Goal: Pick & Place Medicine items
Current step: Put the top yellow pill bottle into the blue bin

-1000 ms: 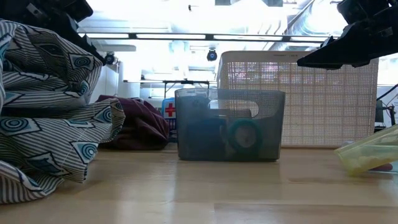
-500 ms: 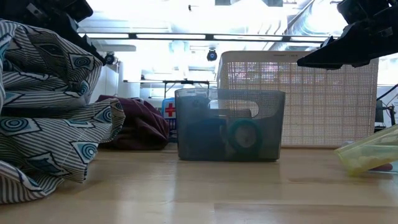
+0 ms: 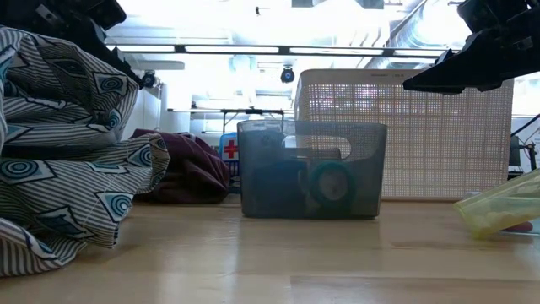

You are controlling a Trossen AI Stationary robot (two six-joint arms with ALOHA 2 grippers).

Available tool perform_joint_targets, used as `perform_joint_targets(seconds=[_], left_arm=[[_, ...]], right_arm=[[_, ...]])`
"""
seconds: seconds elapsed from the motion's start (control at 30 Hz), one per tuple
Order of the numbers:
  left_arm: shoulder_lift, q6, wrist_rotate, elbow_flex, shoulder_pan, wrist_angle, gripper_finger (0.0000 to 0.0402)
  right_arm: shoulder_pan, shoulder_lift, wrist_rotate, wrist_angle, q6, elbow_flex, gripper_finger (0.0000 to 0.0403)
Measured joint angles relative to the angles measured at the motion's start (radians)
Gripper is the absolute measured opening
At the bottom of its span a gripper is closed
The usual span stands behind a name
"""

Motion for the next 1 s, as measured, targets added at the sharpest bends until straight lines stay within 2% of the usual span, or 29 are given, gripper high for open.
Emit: perform_joint_targets(seconds=[0.2, 0.6, 1.0], left_arm=[[0.0, 0.0, 0.0, 0.0, 0.0, 0.0, 0.0123], [0.0, 0.0, 0.0, 0.0, 0.0, 0.0, 0.0123], [0.0, 0.0, 0.0, 0.0, 0.0, 0.0, 0.0123]], right_arm=[[0.0, 0.0, 0.0, 0.0, 0.01, 0.0, 0.0146], [0.0, 0.0, 0.0, 0.0, 0.233, 0.0, 0.0146], [0.0, 0.0, 0.0, 0.001, 0.235, 0.0, 0.0146]])
